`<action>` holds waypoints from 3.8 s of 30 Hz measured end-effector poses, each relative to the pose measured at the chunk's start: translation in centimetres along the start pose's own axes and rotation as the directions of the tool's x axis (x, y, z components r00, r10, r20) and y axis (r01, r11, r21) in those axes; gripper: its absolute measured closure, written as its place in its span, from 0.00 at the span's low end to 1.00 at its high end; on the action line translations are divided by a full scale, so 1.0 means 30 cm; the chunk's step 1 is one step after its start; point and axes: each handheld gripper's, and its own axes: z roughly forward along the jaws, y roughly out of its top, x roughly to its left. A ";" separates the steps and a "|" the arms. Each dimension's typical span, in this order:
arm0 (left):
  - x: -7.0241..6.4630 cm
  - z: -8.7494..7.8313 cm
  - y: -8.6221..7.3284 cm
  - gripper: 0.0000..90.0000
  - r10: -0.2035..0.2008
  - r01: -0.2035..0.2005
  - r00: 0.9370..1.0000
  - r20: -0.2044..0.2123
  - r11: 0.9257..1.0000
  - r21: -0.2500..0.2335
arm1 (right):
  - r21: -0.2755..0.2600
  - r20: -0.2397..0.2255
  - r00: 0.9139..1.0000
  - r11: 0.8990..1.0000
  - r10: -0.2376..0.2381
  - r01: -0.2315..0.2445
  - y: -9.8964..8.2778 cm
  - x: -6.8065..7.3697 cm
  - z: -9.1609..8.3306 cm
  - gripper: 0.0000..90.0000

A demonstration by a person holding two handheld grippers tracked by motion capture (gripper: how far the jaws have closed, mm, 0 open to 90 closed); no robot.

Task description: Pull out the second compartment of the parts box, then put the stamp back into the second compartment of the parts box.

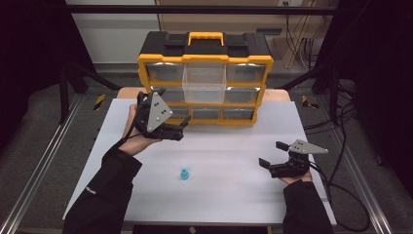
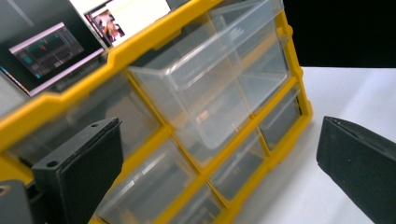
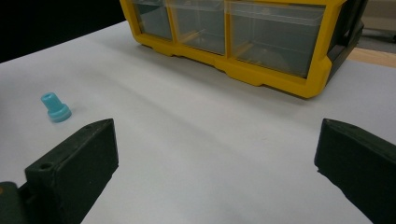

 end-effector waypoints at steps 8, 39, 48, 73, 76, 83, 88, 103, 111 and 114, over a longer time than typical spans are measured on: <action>0.021 -0.027 -0.079 0.00 -0.108 0.107 0.994 0.017 0.994 0.019 | -0.001 -0.001 1.000 1.000 -0.001 0.001 0.000 0.001 0.000 0.00; 0.005 -0.087 -0.352 0.00 -0.298 0.288 0.949 0.099 0.952 0.103 | 0.007 -0.002 1.000 1.000 -0.003 0.003 -0.006 -0.001 0.006 0.00; 0.000 -0.103 -0.369 0.02 -0.335 0.325 0.935 0.117 0.940 0.101 | 0.007 -0.004 1.000 1.000 0.003 -0.003 -0.006 -0.002 0.005 0.00; -0.091 -0.070 -0.428 0.02 -0.349 0.307 0.917 0.192 0.926 0.218 | 0.011 -0.005 1.000 1.000 0.000 0.000 -0.009 -0.003 0.007 0.00; -0.102 -0.065 -0.431 0.02 -0.347 0.301 0.915 0.205 0.927 0.225 | 0.013 -0.005 1.000 1.000 0.003 -0.003 -0.010 -0.002 0.007 0.00; -0.111 -0.055 -0.442 0.02 -0.385 0.334 0.899 0.209 0.911 0.242 | 0.012 -0.007 1.000 1.000 0.003 -0.003 -0.010 -0.001 0.007 0.00; -0.119 -0.046 -0.453 0.02 -0.397 0.338 0.892 0.218 0.904 0.261 | 0.015 -0.008 1.000 1.000 0.003 -0.003 -0.010 -0.001 0.009 0.00; -0.166 -0.015 -0.462 0.02 -0.388 0.306 0.888 0.247 0.899 0.314 | 0.017 -0.011 1.000 1.000 0.001 -0.001 -0.012 0.000 0.010 0.00; -0.188 0.005 -0.474 0.02 -0.398 0.301 0.880 0.260 0.890 0.342 | 0.018 -0.011 1.000 1.000 0.000 0.000 -0.012 0.000 0.009 0.00; -0.198 0.012 -0.479 0.02 -0.398 0.296 0.879 0.263 0.887 0.353 | 0.018 -0.012 1.000 1.000 0.001 0.000 -0.012 0.000 0.010 0.00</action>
